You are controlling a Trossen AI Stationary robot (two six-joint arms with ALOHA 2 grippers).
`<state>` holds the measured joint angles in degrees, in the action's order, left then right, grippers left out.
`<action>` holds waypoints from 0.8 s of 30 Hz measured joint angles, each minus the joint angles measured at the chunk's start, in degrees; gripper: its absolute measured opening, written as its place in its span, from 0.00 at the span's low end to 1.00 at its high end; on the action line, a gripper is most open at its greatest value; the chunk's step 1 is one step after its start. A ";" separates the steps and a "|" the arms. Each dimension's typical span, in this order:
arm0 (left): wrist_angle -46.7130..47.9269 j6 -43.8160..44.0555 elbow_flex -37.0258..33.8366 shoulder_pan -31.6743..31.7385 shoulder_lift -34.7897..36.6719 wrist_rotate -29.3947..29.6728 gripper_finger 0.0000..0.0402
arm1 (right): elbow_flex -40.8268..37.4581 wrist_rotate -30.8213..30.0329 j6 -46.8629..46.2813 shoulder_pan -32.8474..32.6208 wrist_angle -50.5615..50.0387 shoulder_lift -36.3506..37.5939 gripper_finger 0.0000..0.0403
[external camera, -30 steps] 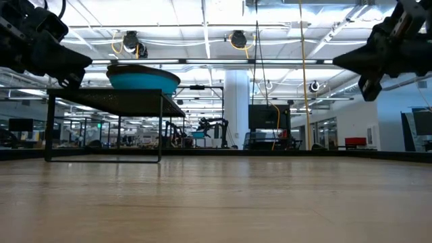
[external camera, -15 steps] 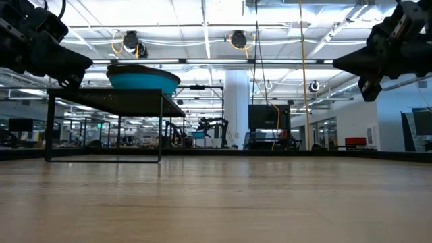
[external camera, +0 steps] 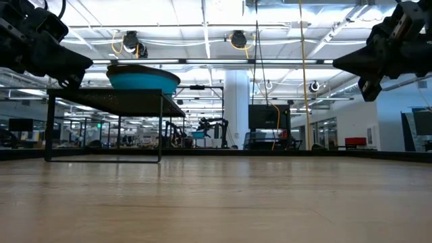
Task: Pick & Place Fruit
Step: Return to Home Position
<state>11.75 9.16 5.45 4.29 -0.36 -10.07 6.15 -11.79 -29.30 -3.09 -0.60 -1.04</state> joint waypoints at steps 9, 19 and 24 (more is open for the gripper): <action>0.00 0.00 0.00 0.00 0.01 0.02 0.04 | -0.04 -0.02 0.00 0.00 -0.02 0.00 0.00; 0.02 0.03 0.00 0.00 0.01 0.02 0.03 | -0.04 -0.04 0.00 0.00 -0.04 0.00 0.00; 0.00 0.03 0.00 0.00 0.00 0.02 0.07 | -0.04 -0.04 0.00 0.00 -0.05 0.00 0.00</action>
<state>11.75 9.19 5.45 4.29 -0.36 -10.04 6.11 -11.84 -29.30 -3.09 -0.65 -1.04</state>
